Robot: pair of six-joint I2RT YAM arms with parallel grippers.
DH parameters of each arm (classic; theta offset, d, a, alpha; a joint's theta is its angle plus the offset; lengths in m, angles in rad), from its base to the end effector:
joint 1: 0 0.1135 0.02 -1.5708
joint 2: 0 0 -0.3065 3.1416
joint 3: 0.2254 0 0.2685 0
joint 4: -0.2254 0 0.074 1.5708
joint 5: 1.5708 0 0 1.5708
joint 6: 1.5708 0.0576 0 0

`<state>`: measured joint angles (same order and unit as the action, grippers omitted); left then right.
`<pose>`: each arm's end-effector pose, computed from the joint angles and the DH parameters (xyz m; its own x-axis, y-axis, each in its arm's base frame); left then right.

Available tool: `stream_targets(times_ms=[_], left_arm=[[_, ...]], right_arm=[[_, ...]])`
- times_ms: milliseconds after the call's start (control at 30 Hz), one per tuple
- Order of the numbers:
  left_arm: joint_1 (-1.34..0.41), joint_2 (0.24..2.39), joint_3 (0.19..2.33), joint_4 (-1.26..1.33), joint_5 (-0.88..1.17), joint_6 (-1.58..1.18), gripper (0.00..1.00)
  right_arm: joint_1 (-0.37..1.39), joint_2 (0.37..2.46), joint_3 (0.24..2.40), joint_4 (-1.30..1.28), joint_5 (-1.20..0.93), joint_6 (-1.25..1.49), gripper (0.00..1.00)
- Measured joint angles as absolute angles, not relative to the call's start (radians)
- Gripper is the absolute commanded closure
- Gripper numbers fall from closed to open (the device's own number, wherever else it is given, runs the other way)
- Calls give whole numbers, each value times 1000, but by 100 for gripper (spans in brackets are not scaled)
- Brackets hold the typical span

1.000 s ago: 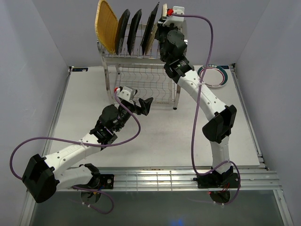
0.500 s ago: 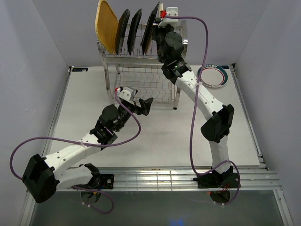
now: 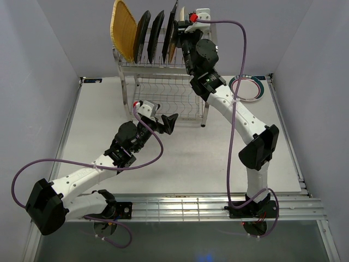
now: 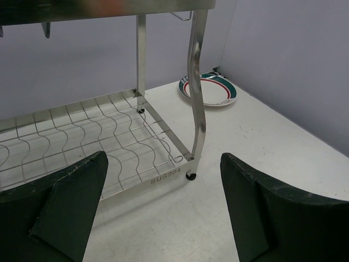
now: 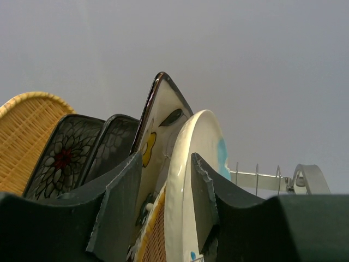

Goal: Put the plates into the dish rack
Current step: Insert the plate into the dish rack.

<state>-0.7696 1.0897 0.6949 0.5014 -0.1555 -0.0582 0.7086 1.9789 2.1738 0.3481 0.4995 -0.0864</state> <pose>0.2023 -0.1836 0.3539 0.0427 -0.1214 -0.9917 0.5803 0.8110 -0.0743 0.3926 0.3002 0.5687 0.4133 0.2545 -0.8743 -0.2251 0.9589 0.1727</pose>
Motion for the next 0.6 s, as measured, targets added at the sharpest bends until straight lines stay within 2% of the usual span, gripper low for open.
stream_targets(times_ms=[600], left_arm=[[-770, 1090, 695, 501, -149, -55, 6]], right_arm=[[707, 1699, 1928, 340, 536, 15, 50]])
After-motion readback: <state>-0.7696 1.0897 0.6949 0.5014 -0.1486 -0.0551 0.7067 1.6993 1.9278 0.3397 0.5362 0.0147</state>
